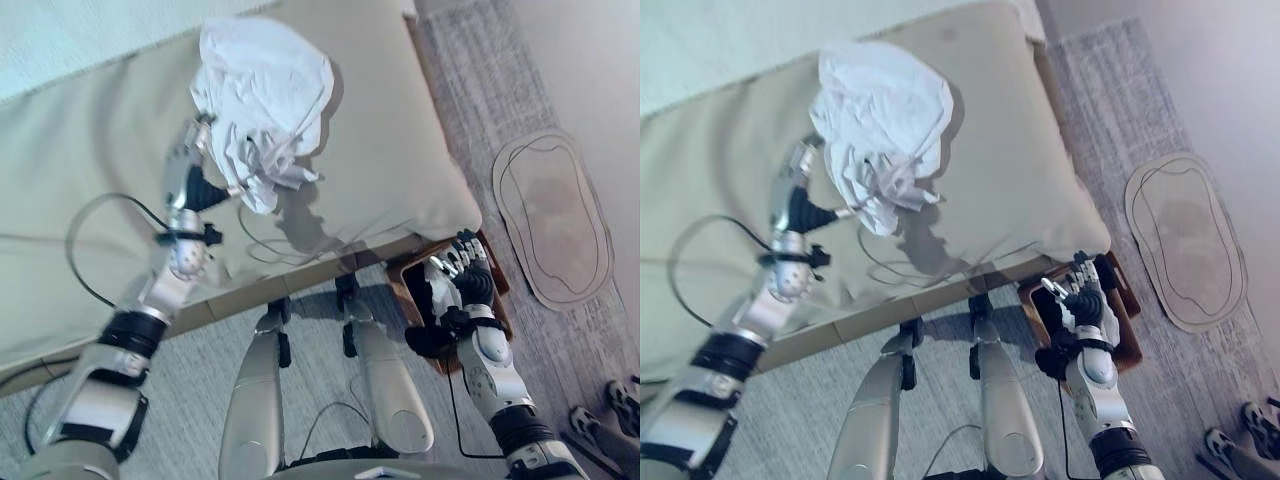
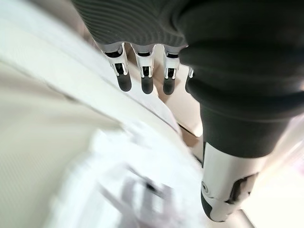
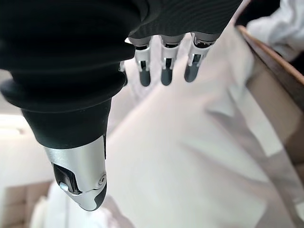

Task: Pick up clothes into the bucket

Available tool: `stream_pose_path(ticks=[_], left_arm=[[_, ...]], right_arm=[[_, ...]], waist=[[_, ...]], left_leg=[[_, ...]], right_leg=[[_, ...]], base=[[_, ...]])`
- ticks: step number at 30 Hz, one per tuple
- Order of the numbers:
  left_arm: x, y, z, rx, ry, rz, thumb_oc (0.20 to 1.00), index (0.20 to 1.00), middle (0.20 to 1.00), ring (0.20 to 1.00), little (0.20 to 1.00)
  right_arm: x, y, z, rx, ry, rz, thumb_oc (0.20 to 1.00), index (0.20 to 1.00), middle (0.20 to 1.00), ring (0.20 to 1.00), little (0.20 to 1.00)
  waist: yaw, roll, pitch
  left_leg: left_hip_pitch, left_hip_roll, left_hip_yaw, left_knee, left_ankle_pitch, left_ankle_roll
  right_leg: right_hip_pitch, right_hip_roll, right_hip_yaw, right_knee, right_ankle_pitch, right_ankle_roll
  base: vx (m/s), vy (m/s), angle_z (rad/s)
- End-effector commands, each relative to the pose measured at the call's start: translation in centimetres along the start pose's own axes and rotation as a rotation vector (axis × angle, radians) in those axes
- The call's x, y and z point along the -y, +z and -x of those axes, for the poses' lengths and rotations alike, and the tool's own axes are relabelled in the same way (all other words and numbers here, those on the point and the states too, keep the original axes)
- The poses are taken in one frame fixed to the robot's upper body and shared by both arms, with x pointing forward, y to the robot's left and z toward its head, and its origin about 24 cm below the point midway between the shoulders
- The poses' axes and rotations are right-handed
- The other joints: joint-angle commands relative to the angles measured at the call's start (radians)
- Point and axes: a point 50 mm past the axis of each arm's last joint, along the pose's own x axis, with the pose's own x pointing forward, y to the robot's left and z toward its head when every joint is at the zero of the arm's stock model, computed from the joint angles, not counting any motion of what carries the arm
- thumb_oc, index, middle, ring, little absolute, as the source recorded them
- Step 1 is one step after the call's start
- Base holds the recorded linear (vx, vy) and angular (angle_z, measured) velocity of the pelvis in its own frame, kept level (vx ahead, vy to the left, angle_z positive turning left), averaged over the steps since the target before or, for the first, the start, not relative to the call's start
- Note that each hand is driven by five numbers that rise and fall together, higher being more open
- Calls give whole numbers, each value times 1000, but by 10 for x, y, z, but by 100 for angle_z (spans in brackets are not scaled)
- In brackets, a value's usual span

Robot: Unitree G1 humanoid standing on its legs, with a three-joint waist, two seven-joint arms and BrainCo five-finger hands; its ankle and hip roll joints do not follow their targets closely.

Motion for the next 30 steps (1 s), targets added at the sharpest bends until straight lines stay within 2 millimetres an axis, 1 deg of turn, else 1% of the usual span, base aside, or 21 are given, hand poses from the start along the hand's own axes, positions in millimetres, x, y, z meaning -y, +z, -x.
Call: stream_pose_path(ticks=[1,2,3,6,7,8,10,14,15,18,22,23,25,27,28,30], left_arm=[[-25,2,-24,65,147,-161,1000,1000,1000,1000,1000],[-24,2,-23,65,147,-161,1000,1000,1000,1000,1000],[-36,1,-36,79,191,-247,1000,1000,1000,1000,1000],[-52,5,-53,114,236,-340,1000,1000,1000,1000,1000],[-55,6,-57,121,242,-355,1000,1000,1000,1000,1000],[-58,7,-62,127,248,-378,1000,1000,1000,1000,1000],[-60,9,-70,133,240,-408,1000,1000,1000,1000,1000],[-59,17,-79,166,230,-432,1000,1000,1000,1000,1000],[-59,24,-84,209,217,-455,1000,1000,1000,1000,1000],[-56,32,-88,265,170,-486,1000,1000,1000,1000,1000],[-49,34,-96,303,66,-562,1000,1000,1000,1000,1000],[-49,35,-96,304,66,-562,1000,1000,1000,1000,1000],[-45,35,-100,318,-11,-609,1000,1000,1000,1000,1000],[-44,34,-101,319,-36,-621,1000,1000,1000,1000,1000],[-41,34,-101,322,-80,-647,1000,1000,1000,1000,1000],[-36,34,-100,325,-111,-647,1000,1000,1000,1000,1000]], right_arm=[[6,27,-4,149,-12,-12,1000,1000,1000,1000,1000],[6,27,-3,148,-12,-11,1000,1000,1000,1000,1000],[5,29,-5,160,-5,-9,1000,1000,1000,1000,1000],[7,34,-6,178,-1,-11,1000,1000,1000,1000,1000],[7,35,-7,183,2,-11,1000,1000,1000,1000,1000],[7,37,-8,189,6,-10,1000,1000,1000,1000,1000],[6,37,-9,190,10,-10,1000,1000,1000,1000,1000],[2,39,-12,199,29,-4,1000,1000,1000,1000,1000],[0,43,-13,214,44,-6,1000,1000,1000,1000,1000],[0,47,-15,234,51,7,1000,1000,1000,1000,1000],[1,52,-17,254,65,30,1000,1000,1000,1000,1000],[1,53,-17,254,64,29,1000,1000,1000,1000,1000],[2,55,-18,266,67,42,1000,1000,1000,1000,1000],[3,56,-18,270,64,45,1000,1000,1000,1000,1000],[6,58,-19,277,64,51,1000,1000,1000,1000,1000],[8,60,-18,283,61,53,1000,1000,1000,1000,1000]], waist=[[-10,-11,-43],[-8,-10,-42],[-15,-10,-30],[-25,-9,-24],[-31,-9,-23],[-33,-7,-21],[-37,-2,-17],[-45,1,-15],[-51,5,-12],[-59,14,-7],[-72,22,-6],[-71,22,-6],[-80,29,-2],[-81,30,-2],[-87,34,0],[-91,36,-1]], left_leg=[[-32,26,-9,44,-24,4],[-31,28,-9,49,-32,4],[-57,23,-12,60,-35,4],[-95,16,-20,76,-43,5],[-107,12,-19,77,-34,6],[-118,14,-19,87,-45,5],[-140,12,-19,99,-47,5],[-168,7,-19,119,-55,6],[-188,3,-20,135,-61,8],[-219,-1,-19,157,-67,10],[-246,-4,-16,172,-71,14],[-248,-4,-16,172,-72,14],[-274,-6,-10,193,-76,15],[-282,-5,-9,200,-79,16],[-300,-6,-6,220,-85,17],[-315,-5,-5,234,-90,18]], right_leg=[[7,-41,7,-3,33,67],[9,-39,7,0,27,67],[-9,-44,1,-1,29,68],[-35,-48,-5,-1,29,71],[-44,-54,-7,-3,35,72],[-52,-51,-9,1,29,72],[-73,-53,-8,12,27,74],[-105,-54,-5,23,24,73],[-123,-53,-5,33,23,73],[-152,-51,-1,46,21,72],[-191,-47,7,61,21,72],[-193,-47,7,61,20,72],[-223,-43,13,77,22,73],[-235,-41,15,84,20,73],[-254,-41,18,99,20,73],[-272,-38,20,111,14,71]], base=[[-1,33,6],[-8,21,4],[14,12,4],[2,10,9],[12,9,14],[9,13,7],[0,0,0],[0,0,0],[0,0,0],[0,0,0],[0,0,0],[0,0,0],[-25,23,-5],[-16,13,-7],[-18,1,-6],[-11,2,-2]])
